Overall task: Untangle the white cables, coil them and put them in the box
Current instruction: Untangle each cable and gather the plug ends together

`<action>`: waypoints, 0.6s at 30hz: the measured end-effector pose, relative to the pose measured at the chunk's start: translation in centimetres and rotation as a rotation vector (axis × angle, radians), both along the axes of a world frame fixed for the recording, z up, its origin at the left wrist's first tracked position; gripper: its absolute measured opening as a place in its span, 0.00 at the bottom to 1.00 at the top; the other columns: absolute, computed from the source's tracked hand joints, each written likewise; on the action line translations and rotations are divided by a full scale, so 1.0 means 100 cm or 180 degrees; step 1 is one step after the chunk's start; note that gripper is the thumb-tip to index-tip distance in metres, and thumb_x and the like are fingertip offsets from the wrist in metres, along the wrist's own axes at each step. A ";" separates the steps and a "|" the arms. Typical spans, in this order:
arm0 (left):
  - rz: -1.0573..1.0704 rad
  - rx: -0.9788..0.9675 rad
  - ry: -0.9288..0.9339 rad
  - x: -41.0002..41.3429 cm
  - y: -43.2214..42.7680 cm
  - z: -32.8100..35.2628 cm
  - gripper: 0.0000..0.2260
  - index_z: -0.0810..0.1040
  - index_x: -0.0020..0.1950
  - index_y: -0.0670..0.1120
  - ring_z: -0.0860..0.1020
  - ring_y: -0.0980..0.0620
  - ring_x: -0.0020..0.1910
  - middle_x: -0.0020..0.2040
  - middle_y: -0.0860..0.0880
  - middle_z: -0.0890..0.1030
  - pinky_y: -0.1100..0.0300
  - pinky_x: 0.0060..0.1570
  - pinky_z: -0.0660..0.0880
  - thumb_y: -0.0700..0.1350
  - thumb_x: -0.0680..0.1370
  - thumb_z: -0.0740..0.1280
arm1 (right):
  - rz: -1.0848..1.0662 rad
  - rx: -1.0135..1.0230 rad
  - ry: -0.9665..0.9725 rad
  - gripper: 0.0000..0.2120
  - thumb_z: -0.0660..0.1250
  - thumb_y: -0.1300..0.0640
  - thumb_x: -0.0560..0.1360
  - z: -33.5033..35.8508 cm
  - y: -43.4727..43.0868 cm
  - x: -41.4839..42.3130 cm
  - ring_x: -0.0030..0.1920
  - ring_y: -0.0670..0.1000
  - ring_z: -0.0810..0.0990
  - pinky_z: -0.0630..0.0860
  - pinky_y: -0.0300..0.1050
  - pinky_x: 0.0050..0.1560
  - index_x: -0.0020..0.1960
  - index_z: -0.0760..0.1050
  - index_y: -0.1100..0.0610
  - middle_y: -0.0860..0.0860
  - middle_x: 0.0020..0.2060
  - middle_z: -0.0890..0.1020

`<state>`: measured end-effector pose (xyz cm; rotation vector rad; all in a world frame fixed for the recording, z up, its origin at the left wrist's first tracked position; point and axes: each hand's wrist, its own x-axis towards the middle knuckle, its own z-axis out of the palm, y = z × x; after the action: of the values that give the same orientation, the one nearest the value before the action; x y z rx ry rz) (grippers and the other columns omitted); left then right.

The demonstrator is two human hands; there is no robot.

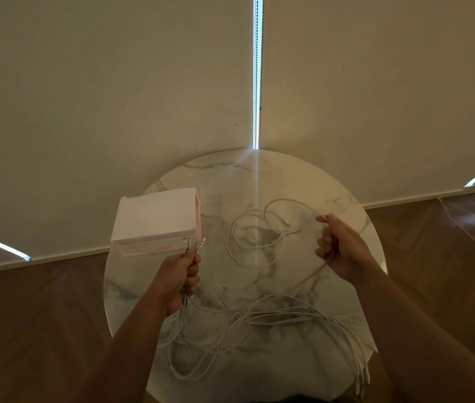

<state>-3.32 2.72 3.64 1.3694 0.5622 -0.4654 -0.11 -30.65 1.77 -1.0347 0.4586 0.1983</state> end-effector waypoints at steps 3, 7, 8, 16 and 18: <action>0.0009 0.0003 0.0016 0.000 0.001 0.001 0.16 0.70 0.40 0.45 0.56 0.58 0.20 0.25 0.54 0.60 0.67 0.21 0.53 0.49 0.85 0.54 | 0.0264 0.0290 -0.0645 0.11 0.60 0.55 0.80 0.039 0.006 0.018 0.32 0.49 0.72 0.71 0.44 0.38 0.48 0.78 0.59 0.50 0.31 0.73; 0.0007 0.0012 0.0013 -0.001 -0.001 0.001 0.16 0.70 0.40 0.45 0.56 0.58 0.20 0.25 0.54 0.61 0.66 0.22 0.52 0.49 0.85 0.54 | 0.0717 0.0791 -0.1288 0.11 0.53 0.59 0.82 0.085 0.013 0.029 0.42 0.51 0.78 0.77 0.49 0.49 0.51 0.74 0.55 0.50 0.38 0.78; 0.0003 0.0019 0.0012 -0.001 -0.001 0.001 0.16 0.70 0.40 0.45 0.56 0.58 0.20 0.25 0.54 0.61 0.66 0.23 0.52 0.49 0.85 0.54 | 0.0795 0.0839 -0.1375 0.12 0.51 0.60 0.83 0.092 0.014 0.030 0.43 0.52 0.78 0.77 0.51 0.50 0.51 0.73 0.54 0.50 0.39 0.77; 0.0039 0.0017 0.0022 -0.003 -0.001 0.001 0.16 0.70 0.40 0.45 0.56 0.58 0.20 0.25 0.54 0.60 0.66 0.23 0.52 0.49 0.85 0.54 | 0.0002 0.0487 -0.0616 0.11 0.54 0.64 0.82 0.060 0.009 0.031 0.40 0.52 0.81 0.81 0.47 0.47 0.47 0.73 0.57 0.55 0.40 0.79; 0.0029 0.0031 0.0006 -0.003 -0.002 0.002 0.16 0.70 0.40 0.45 0.56 0.58 0.20 0.25 0.54 0.60 0.65 0.24 0.52 0.49 0.85 0.54 | -0.0384 -0.0328 0.0276 0.10 0.57 0.64 0.82 0.025 0.004 0.029 0.39 0.52 0.80 0.79 0.44 0.41 0.45 0.74 0.59 0.57 0.41 0.80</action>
<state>-3.62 2.53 3.85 1.3753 0.5727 -0.4571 2.75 -30.29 4.26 -1.0985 0.6133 0.1132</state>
